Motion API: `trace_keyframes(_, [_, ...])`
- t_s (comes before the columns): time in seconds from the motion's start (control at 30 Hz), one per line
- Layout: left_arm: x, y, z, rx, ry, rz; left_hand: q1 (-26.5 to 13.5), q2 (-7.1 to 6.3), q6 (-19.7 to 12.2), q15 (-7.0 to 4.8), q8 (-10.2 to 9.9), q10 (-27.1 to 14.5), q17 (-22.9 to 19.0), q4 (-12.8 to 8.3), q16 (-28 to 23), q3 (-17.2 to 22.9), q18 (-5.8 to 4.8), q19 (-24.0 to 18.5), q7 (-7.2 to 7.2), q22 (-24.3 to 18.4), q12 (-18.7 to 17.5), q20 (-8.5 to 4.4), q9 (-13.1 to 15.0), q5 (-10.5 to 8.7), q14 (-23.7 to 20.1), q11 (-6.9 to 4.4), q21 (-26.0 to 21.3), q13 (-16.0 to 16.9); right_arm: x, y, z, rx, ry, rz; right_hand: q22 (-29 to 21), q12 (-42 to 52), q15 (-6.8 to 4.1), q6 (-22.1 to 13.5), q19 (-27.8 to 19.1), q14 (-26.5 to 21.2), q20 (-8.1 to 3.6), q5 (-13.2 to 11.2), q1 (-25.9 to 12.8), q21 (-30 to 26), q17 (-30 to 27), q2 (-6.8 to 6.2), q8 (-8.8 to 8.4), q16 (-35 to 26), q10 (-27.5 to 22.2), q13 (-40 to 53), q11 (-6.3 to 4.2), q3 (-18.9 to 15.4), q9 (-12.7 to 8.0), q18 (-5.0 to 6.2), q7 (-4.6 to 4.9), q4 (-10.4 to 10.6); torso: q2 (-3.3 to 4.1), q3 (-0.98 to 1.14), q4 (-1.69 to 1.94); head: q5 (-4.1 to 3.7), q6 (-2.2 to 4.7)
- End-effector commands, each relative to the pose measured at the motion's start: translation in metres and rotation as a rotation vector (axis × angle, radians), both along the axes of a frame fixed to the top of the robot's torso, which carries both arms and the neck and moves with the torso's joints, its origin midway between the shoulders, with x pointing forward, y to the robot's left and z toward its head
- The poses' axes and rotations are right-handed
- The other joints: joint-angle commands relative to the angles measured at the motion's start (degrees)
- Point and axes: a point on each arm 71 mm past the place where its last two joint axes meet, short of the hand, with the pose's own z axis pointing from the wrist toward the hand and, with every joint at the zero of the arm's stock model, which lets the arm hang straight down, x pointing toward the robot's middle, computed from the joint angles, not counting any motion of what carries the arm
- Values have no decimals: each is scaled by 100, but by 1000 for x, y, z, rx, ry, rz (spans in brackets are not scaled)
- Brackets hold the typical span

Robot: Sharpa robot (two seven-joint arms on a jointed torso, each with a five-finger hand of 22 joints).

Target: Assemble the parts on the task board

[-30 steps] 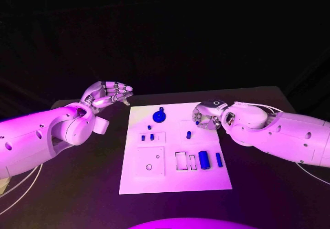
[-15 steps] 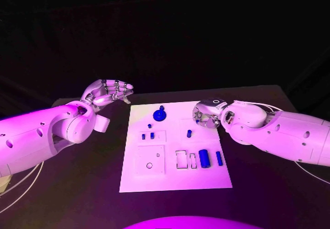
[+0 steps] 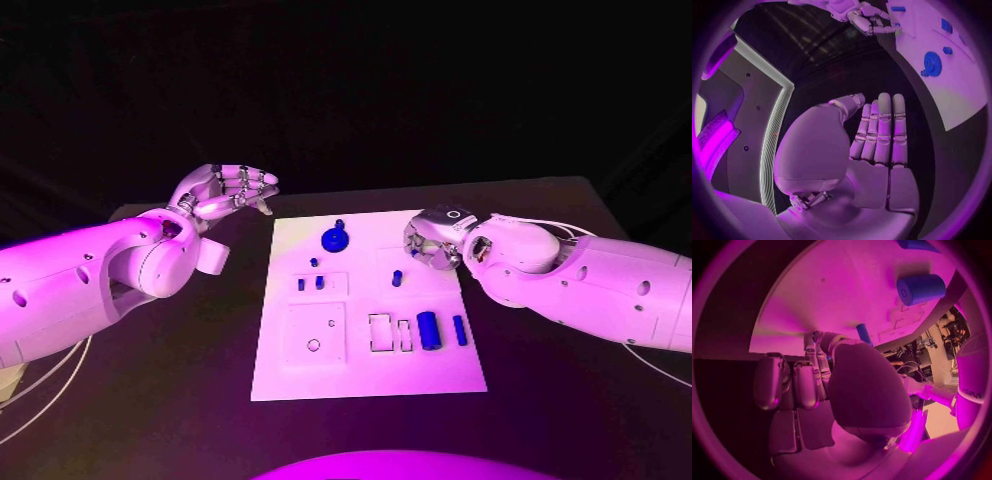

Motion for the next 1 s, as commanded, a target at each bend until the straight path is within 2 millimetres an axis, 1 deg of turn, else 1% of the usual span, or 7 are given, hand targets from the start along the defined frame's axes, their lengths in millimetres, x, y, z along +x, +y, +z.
trace_keyframes(0.03, [0,1,2,-10,-13,4,63,-13,-1,8,-40,38,11,-37,28,-12,80,32,45,9,-29,-3,-8,7,37,-7,16,-11,-3,0,3,34,-54,-1,604,-35,-27,53,73,207,10,12,-57,54,-9,15,44,-20,239,9,-184,110,25,-63,-5,-59,-2,-3,-1,7,-1])
trace_keyframes(0.33, [1,3,1,-7,-15,12,63,-13,-1,8,-40,38,11,-37,28,-12,80,32,45,9,-29,-3,-8,7,37,-7,16,-11,-9,-1,23,169,-136,11,642,-67,-33,60,92,205,7,9,-119,120,-39,-4,52,-26,268,1,-189,165,55,-74,-12,-99,-10,-9,-4,16,2])
trace_keyframes(0.47, [1,3,1,-7,-15,13,63,-13,-1,8,-40,38,11,-37,28,-12,80,32,45,9,-29,-3,-8,7,37,-7,16,-11,-15,0,30,217,-150,25,658,-81,-34,51,102,207,6,10,-130,152,-31,-7,47,-19,263,-4,-186,183,61,-80,-8,-111,-6,-4,-4,31,-1])
trace_keyframes(0.67, [1,1,2,-9,-16,9,67,-13,-2,8,-46,38,13,-40,26,-15,79,35,46,12,-36,-6,-9,7,38,-5,20,-15,-29,12,36,274,-141,68,659,-91,-35,47,102,207,6,10,-138,150,-27,-7,45,-15,263,-6,-184,197,66,-79,-3,-122,-7,-6,-6,65,-15])
trace_keyframes(0.83, [0,-2,2,-13,-18,3,67,-13,-2,8,-46,38,13,-40,26,-15,79,35,46,12,-36,-6,-9,7,38,-5,20,-15,-47,32,35,307,-109,129,659,-97,-36,43,101,208,6,9,-141,146,-24,-8,44,-11,264,-8,-182,208,70,-78,1,-133,-8,-8,-5,143,-50])
trace_keyframes(0.97, [0,-5,2,-18,-18,0,69,-14,-5,9,-50,36,14,-41,25,-17,78,37,47,13,-41,-7,-11,8,38,-3,21,-18,-61,49,29,314,-83,179,658,-99,-37,43,100,208,6,9,-143,144,-21,-8,43,-9,264,-9,-180,211,71,-78,2,-137,-9,-13,0,267,-92])
trace_keyframes(1.0, [0,-5,2,-20,-18,0,69,-14,-5,9,-50,36,14,-41,25,-17,78,37,47,13,-41,-7,-11,8,38,-3,21,-18,-64,54,28,314,-75,191,658,-99,-37,43,100,208,6,9,-143,144,-21,-8,43,-9,264,-9,-180,211,71,-78,2,-137,-8,-15,5,284,-103])
